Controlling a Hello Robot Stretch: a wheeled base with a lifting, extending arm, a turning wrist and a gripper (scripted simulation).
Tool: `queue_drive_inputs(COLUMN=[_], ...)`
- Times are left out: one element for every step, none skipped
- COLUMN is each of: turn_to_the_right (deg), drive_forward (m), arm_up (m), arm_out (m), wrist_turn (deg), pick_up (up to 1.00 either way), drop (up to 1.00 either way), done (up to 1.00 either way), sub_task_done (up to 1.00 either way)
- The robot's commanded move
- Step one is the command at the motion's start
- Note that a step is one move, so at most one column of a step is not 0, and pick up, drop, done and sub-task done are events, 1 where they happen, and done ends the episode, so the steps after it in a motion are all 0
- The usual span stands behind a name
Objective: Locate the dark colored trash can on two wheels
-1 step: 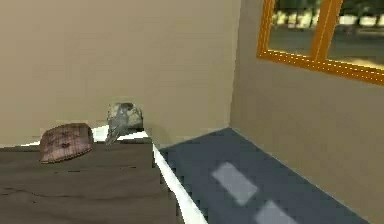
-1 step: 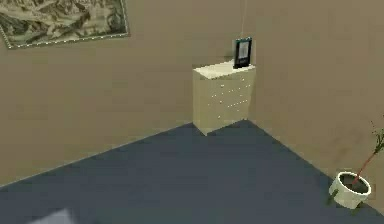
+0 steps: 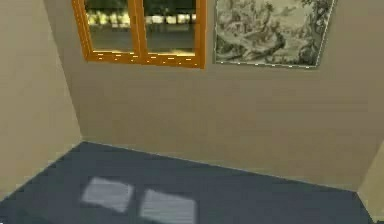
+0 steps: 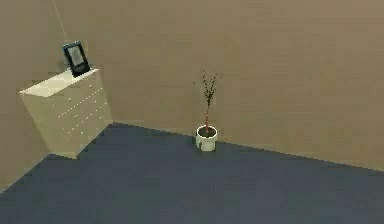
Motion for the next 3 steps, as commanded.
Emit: queue_drive_inputs(turn_to_the_right=[45.0,45.0,12.0], drive_forward=[0.0,0.0,0.0], arm_up=[0.0,0.0,0.0], arm_out=[0.0,0.0,0.0], wrist_turn=[0.0,0.0,0.0], pick_up=[0.0,0.0,0.0], drop=[0.0,0.0,0.0], done=[0.0,0.0,0.0], sub_task_done=[0.0,0.0,0.0])
